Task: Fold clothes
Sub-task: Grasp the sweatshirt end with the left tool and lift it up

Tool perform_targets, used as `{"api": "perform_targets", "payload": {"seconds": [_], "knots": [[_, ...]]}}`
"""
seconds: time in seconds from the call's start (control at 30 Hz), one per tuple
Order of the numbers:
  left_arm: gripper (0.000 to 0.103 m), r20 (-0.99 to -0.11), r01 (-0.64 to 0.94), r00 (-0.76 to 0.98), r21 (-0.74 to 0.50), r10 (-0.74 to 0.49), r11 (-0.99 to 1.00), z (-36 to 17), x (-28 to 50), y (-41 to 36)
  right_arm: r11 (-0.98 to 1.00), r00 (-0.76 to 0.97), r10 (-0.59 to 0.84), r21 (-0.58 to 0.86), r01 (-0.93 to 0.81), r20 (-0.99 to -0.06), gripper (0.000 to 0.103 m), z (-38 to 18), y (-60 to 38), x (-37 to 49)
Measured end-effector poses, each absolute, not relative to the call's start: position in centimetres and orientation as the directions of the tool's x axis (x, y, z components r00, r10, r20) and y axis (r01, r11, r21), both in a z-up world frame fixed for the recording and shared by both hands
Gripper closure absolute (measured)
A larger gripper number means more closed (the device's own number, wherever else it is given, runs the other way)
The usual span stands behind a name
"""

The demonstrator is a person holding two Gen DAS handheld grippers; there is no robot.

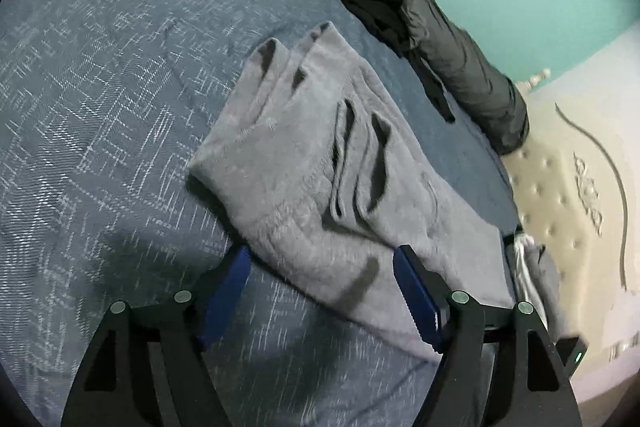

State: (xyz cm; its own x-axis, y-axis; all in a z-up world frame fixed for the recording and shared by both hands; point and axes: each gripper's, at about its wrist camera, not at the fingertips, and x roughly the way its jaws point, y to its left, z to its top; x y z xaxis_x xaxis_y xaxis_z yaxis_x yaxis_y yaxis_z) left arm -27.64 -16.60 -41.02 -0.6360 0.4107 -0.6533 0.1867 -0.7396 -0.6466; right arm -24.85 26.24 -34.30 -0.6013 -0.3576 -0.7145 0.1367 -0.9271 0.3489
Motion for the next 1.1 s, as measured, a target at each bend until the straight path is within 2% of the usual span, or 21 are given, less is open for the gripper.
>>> {"api": "perform_targets", "payload": {"seconds": [0.2,0.53,0.67,0.8,0.87,0.97,1.1], "knots": [[0.024,-0.629,0.194,-0.673,-0.658,0.390,-0.728,-41.2,-28.5,-16.2,-0.931,-0.603,-0.347,0.339,0.132,-0.718,0.095,-35.7,27.5,-24.1],[0.023,-0.603,0.211,-0.702,-0.685,0.379,-0.697,-41.8,-30.3,-16.3,-0.884,-0.595,-0.449,0.426,0.190,-0.666,0.095,-36.2,27.4,-24.0],[0.023,-0.596,0.195,-0.713,-0.674,0.369,-0.713,-41.6,-30.7,-15.8,-0.880,-0.598,-0.450,0.444,0.169,-0.664,0.095,-36.5,27.8,-24.1],[0.043,-0.586,0.154,-0.717,-0.661,0.378,-0.734,-40.5,-30.6,-15.4,-0.876,-0.597,-0.452,0.456,0.158,-0.662,0.095,-36.7,27.9,-24.1],[0.064,-0.581,0.133,-0.719,-0.655,0.382,-0.744,-39.9,-30.5,-15.2,-0.872,-0.601,-0.457,0.463,0.158,-0.655,0.095,-36.6,28.0,-24.1],[0.072,-0.573,0.102,-0.722,-0.644,0.389,-0.759,-39.0,-30.4,-14.9,-0.869,-0.607,-0.460,0.470,0.156,-0.649,0.095,-36.5,28.2,-24.2],[0.076,-0.562,0.060,-0.725,-0.627,0.398,-0.776,-37.8,-30.2,-14.4,-0.862,-0.616,-0.463,0.485,0.147,-0.637,0.095,-36.4,28.7,-24.2]]}}
